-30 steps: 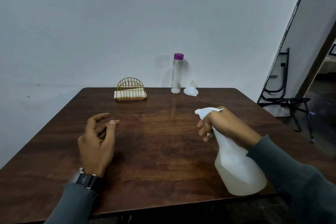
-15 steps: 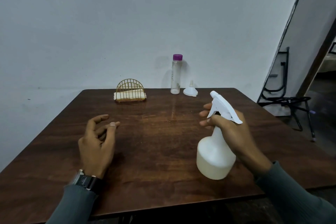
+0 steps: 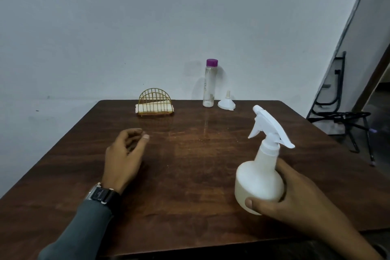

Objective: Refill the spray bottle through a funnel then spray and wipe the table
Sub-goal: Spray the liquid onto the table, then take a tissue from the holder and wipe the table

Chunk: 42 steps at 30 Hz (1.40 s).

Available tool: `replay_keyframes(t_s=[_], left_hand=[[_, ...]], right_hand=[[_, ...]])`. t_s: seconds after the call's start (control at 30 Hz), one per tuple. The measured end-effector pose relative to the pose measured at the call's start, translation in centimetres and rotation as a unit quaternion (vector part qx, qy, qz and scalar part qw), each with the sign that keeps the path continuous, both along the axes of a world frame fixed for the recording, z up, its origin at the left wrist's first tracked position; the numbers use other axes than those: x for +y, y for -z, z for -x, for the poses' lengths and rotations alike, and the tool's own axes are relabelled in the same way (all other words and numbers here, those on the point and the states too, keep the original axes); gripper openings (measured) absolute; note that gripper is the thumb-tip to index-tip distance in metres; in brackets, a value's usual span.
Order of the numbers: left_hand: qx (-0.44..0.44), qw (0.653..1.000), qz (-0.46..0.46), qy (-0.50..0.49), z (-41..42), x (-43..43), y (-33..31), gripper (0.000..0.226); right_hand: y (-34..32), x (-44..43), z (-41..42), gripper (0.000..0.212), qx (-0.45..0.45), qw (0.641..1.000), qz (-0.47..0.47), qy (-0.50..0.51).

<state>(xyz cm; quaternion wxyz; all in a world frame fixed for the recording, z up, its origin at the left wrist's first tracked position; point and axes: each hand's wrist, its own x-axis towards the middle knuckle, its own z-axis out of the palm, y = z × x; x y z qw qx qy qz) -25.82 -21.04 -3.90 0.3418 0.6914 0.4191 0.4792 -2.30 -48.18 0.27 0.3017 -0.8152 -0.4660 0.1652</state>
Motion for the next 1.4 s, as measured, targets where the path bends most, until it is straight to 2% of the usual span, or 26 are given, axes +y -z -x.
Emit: replay_keyframes(t_s=[0.07, 0.17, 0.3, 0.57, 0.77, 0.9, 1.17, 1.33, 1.4], left_hand=[[0.019, 0.999, 0.017, 0.03, -0.5, 0.6, -0.2, 0.031], [0.032, 0.998, 0.022, 0.055, -1.4, 1.7, -0.5, 0.031], [0.054, 0.996, 0.005, 0.077, -3.1, 3.5, -1.4, 0.035], [0.094, 0.993, -0.024, 0.067, -6.8, 11.5, -3.1, 0.037], [0.084, 0.995, -0.05, 0.032, -8.5, 16.5, -4.0, 0.028], [0.079, 0.994, -0.067, 0.024, -9.6, 18.3, -4.4, 0.025], [0.07, 0.995, -0.062, 0.02, -9.9, 19.7, -2.3, 0.018], [0.032, 0.997, -0.06, -0.043, -8.1, 20.7, -2.4, 0.014], [0.013, 0.997, -0.049, -0.06, -7.2, 21.3, -2.4, 0.013]], right_hand=[[-0.6, 0.1, 0.1, 0.091, 0.022, 1.0, -0.001, 0.005], [-0.8, 1.5, -0.4, 0.095, 0.056, 0.998, -0.008, 0.007], [-0.8, 5.7, -1.9, 0.092, 0.043, 0.999, -0.032, -0.003], [-1.9, 21.8, -6.7, 0.091, -0.072, 0.994, -0.068, -0.036], [-1.3, 34.9, -9.2, 0.098, -0.061, 0.993, -0.096, -0.028], [-0.6, 40.5, -10.5, 0.099, -0.051, 0.995, -0.091, -0.008], [0.5, 43.4, -11.6, 0.098, -0.06, 0.997, -0.053, 0.003], [0.2, 43.0, -11.2, 0.107, -0.07, 0.997, -0.013, 0.017], [0.1, 42.3, -10.6, 0.106, -0.094, 0.995, -0.027, 0.031]])
